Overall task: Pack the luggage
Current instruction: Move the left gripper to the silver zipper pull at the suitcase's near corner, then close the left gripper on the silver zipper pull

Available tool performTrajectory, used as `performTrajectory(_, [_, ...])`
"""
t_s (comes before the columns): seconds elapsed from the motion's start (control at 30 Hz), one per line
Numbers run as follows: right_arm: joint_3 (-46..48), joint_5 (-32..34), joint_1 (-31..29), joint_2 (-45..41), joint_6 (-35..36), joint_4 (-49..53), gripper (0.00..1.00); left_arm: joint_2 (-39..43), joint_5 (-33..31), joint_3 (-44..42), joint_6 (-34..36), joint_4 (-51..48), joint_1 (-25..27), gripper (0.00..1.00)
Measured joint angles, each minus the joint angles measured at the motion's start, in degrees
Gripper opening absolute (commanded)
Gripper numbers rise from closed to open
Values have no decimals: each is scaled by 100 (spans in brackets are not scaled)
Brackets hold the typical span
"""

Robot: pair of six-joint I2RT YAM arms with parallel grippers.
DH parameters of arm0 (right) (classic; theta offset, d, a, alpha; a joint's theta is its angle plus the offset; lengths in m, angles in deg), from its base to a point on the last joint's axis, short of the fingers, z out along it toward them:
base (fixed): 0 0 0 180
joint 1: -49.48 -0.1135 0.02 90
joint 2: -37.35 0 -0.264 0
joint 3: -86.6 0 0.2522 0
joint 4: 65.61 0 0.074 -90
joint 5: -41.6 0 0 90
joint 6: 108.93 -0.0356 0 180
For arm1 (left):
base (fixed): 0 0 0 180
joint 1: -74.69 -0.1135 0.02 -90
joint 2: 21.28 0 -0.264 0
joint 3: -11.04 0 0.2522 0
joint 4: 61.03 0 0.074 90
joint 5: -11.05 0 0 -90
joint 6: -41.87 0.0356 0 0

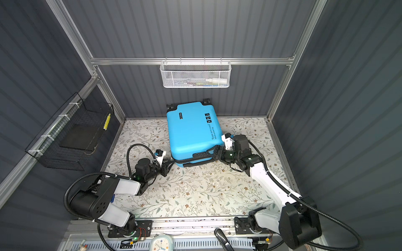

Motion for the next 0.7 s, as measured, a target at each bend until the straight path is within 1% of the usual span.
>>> performTrajectory(0.23, [0,44,-7,22,-4,-31,81,-37,2,0,-13,90,-26,35])
performTrajectory(0.37, [0,59,-7,22,-4,-31,81,-35,7,0,-4,103,-26,31])
performTrajectory(0.43, [0,63,-7,22,-4,-31,81,-35,31,2,17,107,-26,26])
performTrajectory(0.53, [0,66,-7,22,-2,-31,81,-11,74,17,33,105,-26,22])
performTrajectory(0.7, [0,70,-7,22,-2,-31,80,96,98,37,55,48,-42,18])
